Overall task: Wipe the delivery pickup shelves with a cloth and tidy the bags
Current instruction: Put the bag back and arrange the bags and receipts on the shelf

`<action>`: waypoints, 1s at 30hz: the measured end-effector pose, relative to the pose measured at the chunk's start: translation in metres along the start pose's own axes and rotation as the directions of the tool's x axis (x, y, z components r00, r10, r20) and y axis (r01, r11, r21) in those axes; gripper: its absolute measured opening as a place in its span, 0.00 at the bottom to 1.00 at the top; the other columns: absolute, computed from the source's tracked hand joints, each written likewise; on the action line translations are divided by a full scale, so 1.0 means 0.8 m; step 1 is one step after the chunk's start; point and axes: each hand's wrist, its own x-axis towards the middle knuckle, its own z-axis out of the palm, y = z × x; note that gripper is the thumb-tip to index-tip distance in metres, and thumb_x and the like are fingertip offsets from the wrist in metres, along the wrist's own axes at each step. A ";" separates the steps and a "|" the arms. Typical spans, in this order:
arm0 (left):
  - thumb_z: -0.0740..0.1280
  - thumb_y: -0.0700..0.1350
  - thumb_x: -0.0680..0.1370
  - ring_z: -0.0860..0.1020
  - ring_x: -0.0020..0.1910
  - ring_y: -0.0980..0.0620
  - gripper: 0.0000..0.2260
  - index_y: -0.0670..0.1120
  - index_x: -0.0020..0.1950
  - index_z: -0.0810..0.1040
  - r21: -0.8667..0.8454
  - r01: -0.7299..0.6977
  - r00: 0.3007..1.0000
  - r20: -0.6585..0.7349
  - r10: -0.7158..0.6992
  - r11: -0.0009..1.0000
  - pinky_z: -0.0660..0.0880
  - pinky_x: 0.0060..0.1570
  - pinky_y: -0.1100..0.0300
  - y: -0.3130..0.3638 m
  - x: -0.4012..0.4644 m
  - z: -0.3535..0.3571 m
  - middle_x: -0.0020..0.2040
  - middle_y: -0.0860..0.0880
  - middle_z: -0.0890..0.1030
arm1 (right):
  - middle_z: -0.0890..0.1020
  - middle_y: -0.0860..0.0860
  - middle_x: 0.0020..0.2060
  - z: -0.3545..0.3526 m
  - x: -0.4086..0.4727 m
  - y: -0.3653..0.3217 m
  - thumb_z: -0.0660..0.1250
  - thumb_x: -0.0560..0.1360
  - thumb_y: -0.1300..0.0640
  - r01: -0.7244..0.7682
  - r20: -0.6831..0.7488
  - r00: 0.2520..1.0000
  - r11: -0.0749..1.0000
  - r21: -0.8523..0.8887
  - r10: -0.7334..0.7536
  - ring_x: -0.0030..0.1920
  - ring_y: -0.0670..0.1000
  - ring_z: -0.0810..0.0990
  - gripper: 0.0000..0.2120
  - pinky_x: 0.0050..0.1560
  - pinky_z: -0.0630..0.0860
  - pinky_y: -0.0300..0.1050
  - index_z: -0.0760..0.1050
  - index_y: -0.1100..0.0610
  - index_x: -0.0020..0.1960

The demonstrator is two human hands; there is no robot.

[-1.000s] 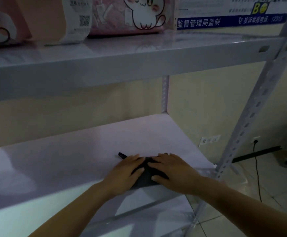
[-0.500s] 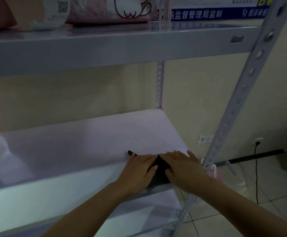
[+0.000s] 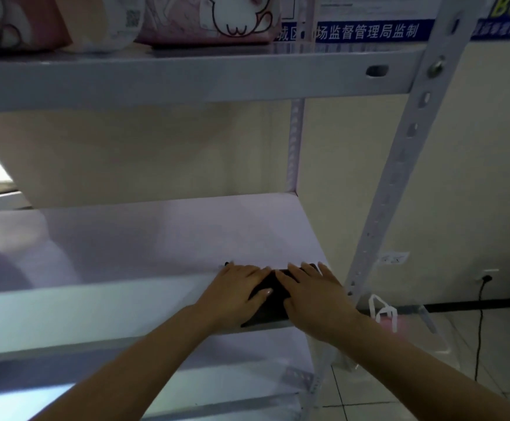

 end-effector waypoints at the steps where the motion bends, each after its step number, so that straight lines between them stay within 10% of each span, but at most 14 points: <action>1: 0.42 0.63 0.78 0.65 0.70 0.51 0.30 0.51 0.76 0.59 0.035 0.026 1.000 0.002 -0.026 0.999 0.51 0.73 0.51 -0.003 -0.004 -0.004 0.73 0.51 0.67 | 0.70 0.56 0.71 -0.004 0.001 0.000 0.36 0.70 0.44 0.046 -0.018 0.999 0.999 0.005 -0.045 0.70 0.60 0.69 0.38 0.72 0.57 0.59 0.65 0.53 0.73; 5: 0.30 0.70 0.69 0.53 0.76 0.54 0.43 0.50 0.78 0.52 0.073 0.105 0.994 -0.010 -0.104 0.992 0.41 0.73 0.52 -0.019 -0.024 -0.030 0.78 0.51 0.57 | 0.57 0.52 0.77 -0.034 0.008 -0.018 0.30 0.65 0.40 0.095 0.006 0.995 0.987 0.130 -0.096 0.76 0.54 0.57 0.43 0.75 0.49 0.48 0.52 0.48 0.78; 9: 0.30 0.70 0.67 0.53 0.76 0.53 0.44 0.50 0.78 0.49 0.047 0.148 0.986 -0.079 -0.144 0.988 0.43 0.73 0.56 -0.048 -0.056 -0.067 0.78 0.51 0.56 | 0.55 0.51 0.77 -0.064 0.029 -0.054 0.49 0.82 0.45 0.184 -0.035 0.983 0.959 0.215 -0.181 0.76 0.52 0.55 0.26 0.74 0.50 0.45 0.50 0.48 0.78; 15: 0.37 0.68 0.70 0.57 0.74 0.53 0.40 0.49 0.78 0.52 0.045 0.214 0.954 -0.226 -0.198 0.976 0.47 0.73 0.60 -0.098 -0.131 -0.131 0.77 0.52 0.59 | 0.60 0.47 0.76 -0.120 0.053 -0.153 0.35 0.64 0.30 0.303 -0.118 0.953 0.909 0.288 -0.280 0.74 0.46 0.59 0.45 0.65 0.48 0.29 0.50 0.47 0.77; 30: 0.51 0.63 0.78 0.58 0.74 0.55 0.30 0.52 0.77 0.56 0.228 0.113 0.881 -0.473 0.009 0.967 0.40 0.69 0.67 -0.252 -0.372 -0.294 0.76 0.54 0.60 | 0.61 0.40 0.74 -0.221 0.068 -0.429 0.52 0.77 0.35 0.481 -0.409 0.830 0.857 0.185 -0.378 0.74 0.42 0.59 0.29 0.73 0.57 0.44 0.55 0.41 0.76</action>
